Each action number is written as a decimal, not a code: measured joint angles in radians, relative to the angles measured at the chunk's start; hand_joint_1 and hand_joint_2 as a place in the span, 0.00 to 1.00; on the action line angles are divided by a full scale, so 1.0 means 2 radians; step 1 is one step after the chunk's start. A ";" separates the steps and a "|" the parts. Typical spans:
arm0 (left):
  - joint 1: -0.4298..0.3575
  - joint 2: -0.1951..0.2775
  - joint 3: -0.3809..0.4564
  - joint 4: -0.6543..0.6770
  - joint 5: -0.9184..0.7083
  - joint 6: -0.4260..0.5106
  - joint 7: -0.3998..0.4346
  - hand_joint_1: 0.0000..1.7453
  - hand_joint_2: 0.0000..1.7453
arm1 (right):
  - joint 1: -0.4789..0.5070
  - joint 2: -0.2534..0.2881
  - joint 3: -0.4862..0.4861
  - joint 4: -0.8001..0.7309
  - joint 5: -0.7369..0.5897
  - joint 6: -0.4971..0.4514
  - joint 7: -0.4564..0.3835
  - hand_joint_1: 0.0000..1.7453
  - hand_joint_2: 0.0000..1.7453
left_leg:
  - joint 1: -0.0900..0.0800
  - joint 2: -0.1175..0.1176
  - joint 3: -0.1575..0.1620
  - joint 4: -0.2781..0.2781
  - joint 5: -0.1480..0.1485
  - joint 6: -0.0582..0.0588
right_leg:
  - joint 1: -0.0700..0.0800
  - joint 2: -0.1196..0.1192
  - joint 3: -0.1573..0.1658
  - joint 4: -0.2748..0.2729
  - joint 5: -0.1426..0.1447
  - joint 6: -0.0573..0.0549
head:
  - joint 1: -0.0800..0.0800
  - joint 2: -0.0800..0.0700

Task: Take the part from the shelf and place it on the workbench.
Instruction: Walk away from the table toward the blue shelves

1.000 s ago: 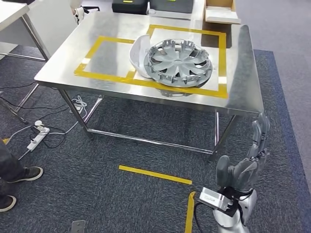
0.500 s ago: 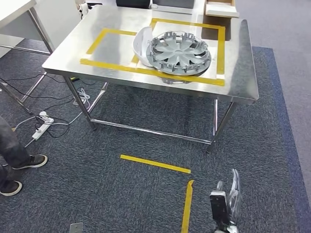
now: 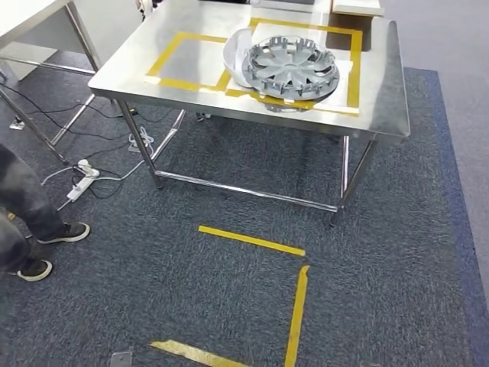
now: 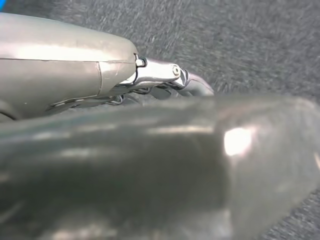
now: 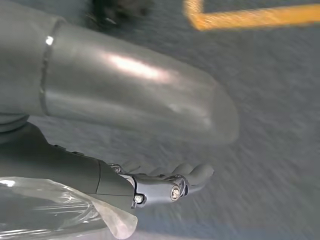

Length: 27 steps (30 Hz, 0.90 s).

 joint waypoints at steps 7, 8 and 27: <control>0.002 0.001 0.001 0.000 -0.009 0.002 0.003 0.00 0.00 | 0.002 -0.001 0.004 0.028 0.040 0.031 0.046 0.00 0.00 | 0.006 0.009 -0.030 0.116 -0.084 -0.018 | 0.000 -0.040 -0.012 -0.001 0.013 -0.018 | -0.004 0.000; 0.001 0.001 0.001 0.000 -0.011 0.001 0.003 0.00 0.00 | 0.002 -0.002 0.007 0.030 0.045 0.035 0.049 0.00 0.00 | 0.007 0.010 -0.032 0.137 -0.090 -0.020 | 0.001 -0.047 -0.015 0.000 0.015 -0.017 | -0.004 0.000; -0.002 -0.001 0.000 0.001 -0.027 0.000 0.023 0.00 0.00 | -0.004 -0.006 0.048 0.042 0.086 0.064 0.072 0.00 0.00 | 0.004 -0.018 0.051 -0.002 -0.044 0.008 | -0.007 -0.013 -0.088 0.084 0.026 0.012 | 0.000 0.000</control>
